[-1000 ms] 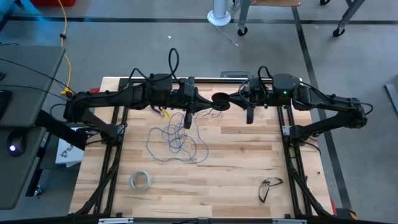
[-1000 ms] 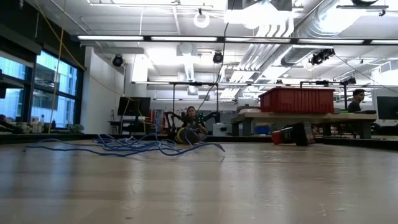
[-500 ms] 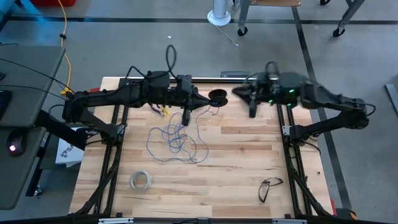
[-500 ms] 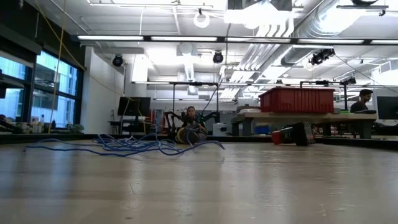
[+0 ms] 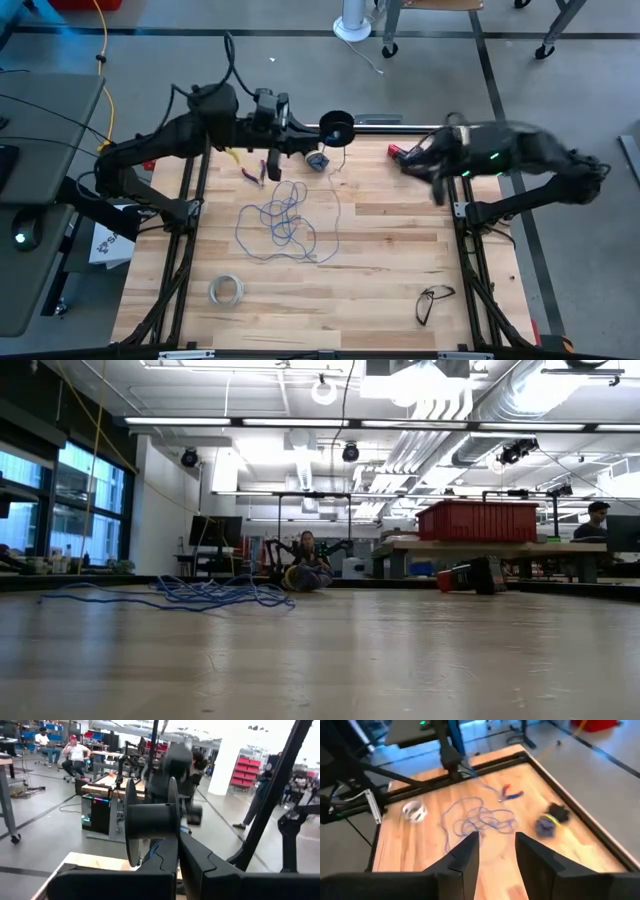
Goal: Coil cords
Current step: Coil the blue wire onto the black spool
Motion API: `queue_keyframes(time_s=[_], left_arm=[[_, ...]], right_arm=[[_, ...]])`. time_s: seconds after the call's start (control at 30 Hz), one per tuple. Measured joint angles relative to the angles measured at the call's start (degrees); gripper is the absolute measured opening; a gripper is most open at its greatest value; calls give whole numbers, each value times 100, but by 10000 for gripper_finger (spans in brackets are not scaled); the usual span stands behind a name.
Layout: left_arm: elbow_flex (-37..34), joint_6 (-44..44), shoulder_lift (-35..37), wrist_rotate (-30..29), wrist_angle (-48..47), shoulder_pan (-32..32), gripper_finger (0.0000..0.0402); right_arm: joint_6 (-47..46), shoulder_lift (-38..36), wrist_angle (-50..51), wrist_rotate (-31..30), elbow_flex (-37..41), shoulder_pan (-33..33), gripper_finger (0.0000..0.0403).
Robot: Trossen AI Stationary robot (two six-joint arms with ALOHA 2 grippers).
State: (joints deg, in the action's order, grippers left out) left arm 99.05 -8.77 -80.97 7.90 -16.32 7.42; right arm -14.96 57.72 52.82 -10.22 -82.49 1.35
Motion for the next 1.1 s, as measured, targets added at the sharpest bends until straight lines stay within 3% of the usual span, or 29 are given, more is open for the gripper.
queue_keyframes(time_s=[0.23, 0.4, 0.53, 0.67, 1.1], left_arm=[[464, -193, 8, -187, -388, -77, 0], [493, -429, -3, -440, -397, -274, 0], [498, -493, 1, -717, -284, -449, 0], [498, -517, 0, -954, -229, -612, 0], [498, -530, 25, -1321, -179, -977, 0]], right_arm=[[342, 223, -4800, -96, 2635, 89, 114], [602, 936, -6422, -259, 3126, -188, 113], [908, 1595, -6576, 260, 2759, -247, 113], [1099, 2015, -6531, 277, 2325, -208, 113], [1373, 1967, -5485, 180, 1656, 58, 90]])
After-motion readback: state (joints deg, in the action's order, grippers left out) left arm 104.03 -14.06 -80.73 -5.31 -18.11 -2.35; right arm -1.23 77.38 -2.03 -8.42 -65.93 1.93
